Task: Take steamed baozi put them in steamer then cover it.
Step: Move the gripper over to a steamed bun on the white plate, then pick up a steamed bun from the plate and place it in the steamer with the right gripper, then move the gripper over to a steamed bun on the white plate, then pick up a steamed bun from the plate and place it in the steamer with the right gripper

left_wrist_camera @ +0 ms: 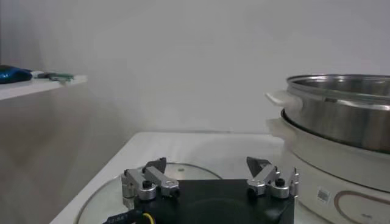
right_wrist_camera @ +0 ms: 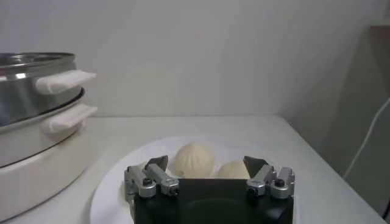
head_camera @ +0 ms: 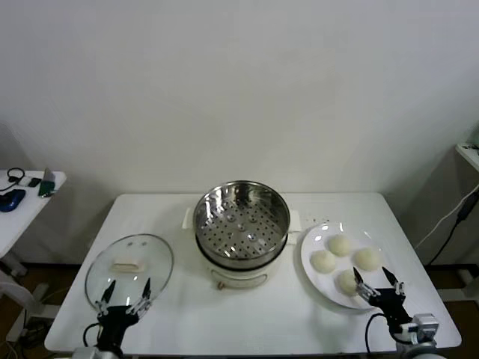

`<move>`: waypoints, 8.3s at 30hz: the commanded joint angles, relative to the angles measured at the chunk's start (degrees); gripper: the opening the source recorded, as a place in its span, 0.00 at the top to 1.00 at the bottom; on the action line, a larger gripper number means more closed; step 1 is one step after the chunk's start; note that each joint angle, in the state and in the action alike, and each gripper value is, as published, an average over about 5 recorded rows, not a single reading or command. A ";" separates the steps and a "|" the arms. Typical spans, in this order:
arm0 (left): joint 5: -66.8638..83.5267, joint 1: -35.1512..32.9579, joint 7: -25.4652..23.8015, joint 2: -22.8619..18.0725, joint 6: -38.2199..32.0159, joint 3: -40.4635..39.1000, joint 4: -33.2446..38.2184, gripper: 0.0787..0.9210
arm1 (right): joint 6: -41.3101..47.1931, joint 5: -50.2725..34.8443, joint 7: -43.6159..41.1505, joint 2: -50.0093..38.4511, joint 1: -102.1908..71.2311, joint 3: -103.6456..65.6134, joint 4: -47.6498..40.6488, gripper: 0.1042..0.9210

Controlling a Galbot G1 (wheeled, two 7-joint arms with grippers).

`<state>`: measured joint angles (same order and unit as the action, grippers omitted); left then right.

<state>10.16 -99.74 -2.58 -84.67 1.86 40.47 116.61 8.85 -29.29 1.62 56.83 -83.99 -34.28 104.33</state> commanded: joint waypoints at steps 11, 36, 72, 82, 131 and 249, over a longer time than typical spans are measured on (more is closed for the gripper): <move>-1.23 -0.37 -0.27 0.84 -0.29 -1.20 1.18 0.12 | -1.58 19.33 -51.95 -36.35 107.75 100.78 -27.90 0.12; -1.84 -4.42 -0.31 0.18 -3.11 -2.06 3.83 0.12 | 1.28 11.47 -64.43 -15.62 114.37 123.64 -38.65 0.12; -2.92 -3.20 -0.14 -0.66 -3.76 -2.04 0.66 0.12 | 0.86 18.87 -58.45 -5.52 95.54 105.40 -53.59 0.30; -2.88 -2.83 0.02 -0.57 -3.61 -1.96 0.88 0.12 | -7.98 18.95 -62.47 -6.75 113.66 114.63 -44.89 0.38; -3.85 -2.21 0.35 0.01 -3.94 -1.69 0.23 0.12 | -46.04 41.26 -49.43 23.83 112.09 113.40 -54.73 0.31; -2.57 -4.69 1.98 -0.32 -5.41 -1.56 2.80 0.12 | 16.26 -18.16 -41.43 29.72 118.58 128.74 -40.62 0.34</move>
<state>7.68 -103.94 -0.61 -84.86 -3.50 38.92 119.21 25.02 -49.24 -41.19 81.94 40.60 95.00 70.79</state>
